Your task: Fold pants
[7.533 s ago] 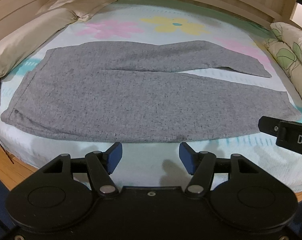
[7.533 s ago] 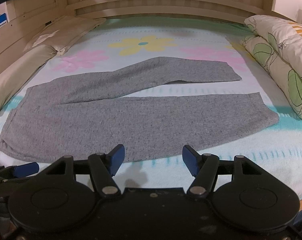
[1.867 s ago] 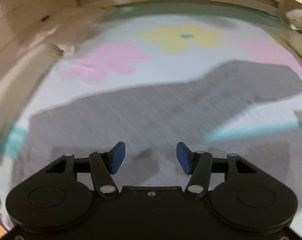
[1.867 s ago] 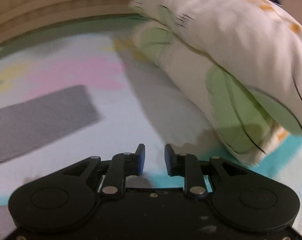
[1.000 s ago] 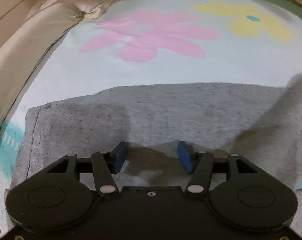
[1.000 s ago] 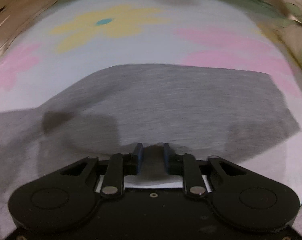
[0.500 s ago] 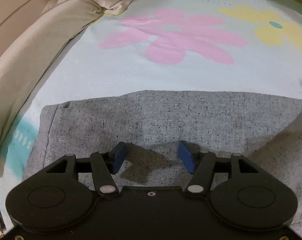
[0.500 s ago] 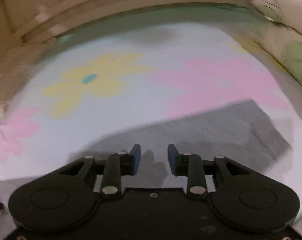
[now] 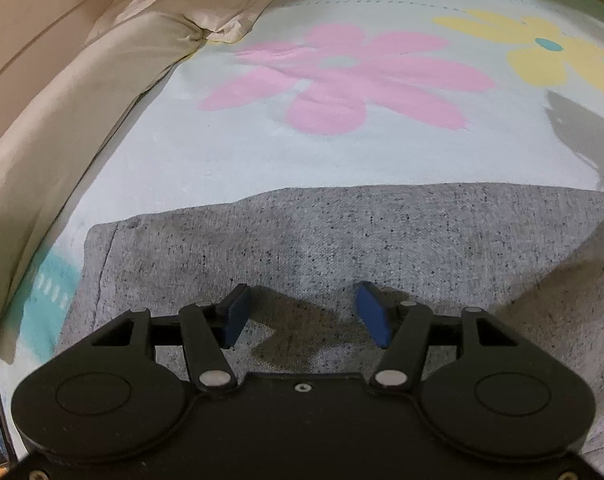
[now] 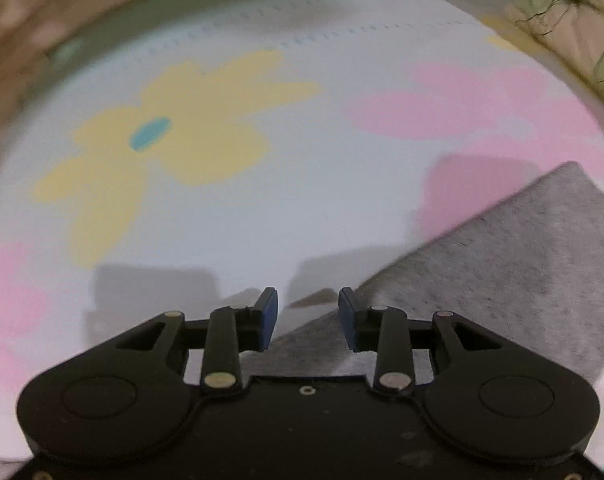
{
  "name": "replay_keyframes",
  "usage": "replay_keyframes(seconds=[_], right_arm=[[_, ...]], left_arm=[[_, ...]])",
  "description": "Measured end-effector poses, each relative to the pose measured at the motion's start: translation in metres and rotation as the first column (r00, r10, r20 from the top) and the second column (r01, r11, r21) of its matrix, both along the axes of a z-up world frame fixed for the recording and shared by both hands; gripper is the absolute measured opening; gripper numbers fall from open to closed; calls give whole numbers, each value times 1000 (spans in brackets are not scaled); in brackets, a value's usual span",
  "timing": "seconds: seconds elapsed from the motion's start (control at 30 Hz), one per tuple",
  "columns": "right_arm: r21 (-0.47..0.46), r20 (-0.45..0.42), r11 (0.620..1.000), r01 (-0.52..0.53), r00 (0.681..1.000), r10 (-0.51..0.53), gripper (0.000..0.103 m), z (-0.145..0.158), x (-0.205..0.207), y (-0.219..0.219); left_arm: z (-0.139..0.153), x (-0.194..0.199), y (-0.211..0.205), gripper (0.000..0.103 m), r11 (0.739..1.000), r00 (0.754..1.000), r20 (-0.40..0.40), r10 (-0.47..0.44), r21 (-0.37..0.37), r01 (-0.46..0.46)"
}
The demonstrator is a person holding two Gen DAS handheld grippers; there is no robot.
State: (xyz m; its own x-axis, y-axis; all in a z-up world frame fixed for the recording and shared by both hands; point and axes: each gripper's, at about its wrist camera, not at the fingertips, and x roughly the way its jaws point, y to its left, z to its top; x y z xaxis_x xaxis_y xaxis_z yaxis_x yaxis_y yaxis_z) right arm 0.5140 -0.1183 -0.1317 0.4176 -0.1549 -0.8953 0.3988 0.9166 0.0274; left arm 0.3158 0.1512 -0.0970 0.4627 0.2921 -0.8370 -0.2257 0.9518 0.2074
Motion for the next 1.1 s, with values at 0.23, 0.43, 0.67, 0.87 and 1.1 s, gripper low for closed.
replay_keyframes(seconds=[0.23,0.43,0.67,0.87,1.1], right_arm=[[-63,-72,997,-52,996,48,4,1,-17,7],[-2,-49,996,-90,995,90,3,17,-49,-9],[61,-40,984,-165,985,167,2,35,-108,-30],[90,-27,978,-189,981,192,2,33,-124,-37],[104,-12,976,-190,981,192,2,19,-134,-40]], left_arm=[[1,4,8,64,1000,1000,-4,-18,-15,18],[15,6,6,61,995,997,12,-79,-62,80],[45,12,-6,61,987,992,103,-79,-133,93],[47,30,-14,61,963,995,91,-35,-264,58],[27,62,-10,60,894,997,-9,71,-443,-68]])
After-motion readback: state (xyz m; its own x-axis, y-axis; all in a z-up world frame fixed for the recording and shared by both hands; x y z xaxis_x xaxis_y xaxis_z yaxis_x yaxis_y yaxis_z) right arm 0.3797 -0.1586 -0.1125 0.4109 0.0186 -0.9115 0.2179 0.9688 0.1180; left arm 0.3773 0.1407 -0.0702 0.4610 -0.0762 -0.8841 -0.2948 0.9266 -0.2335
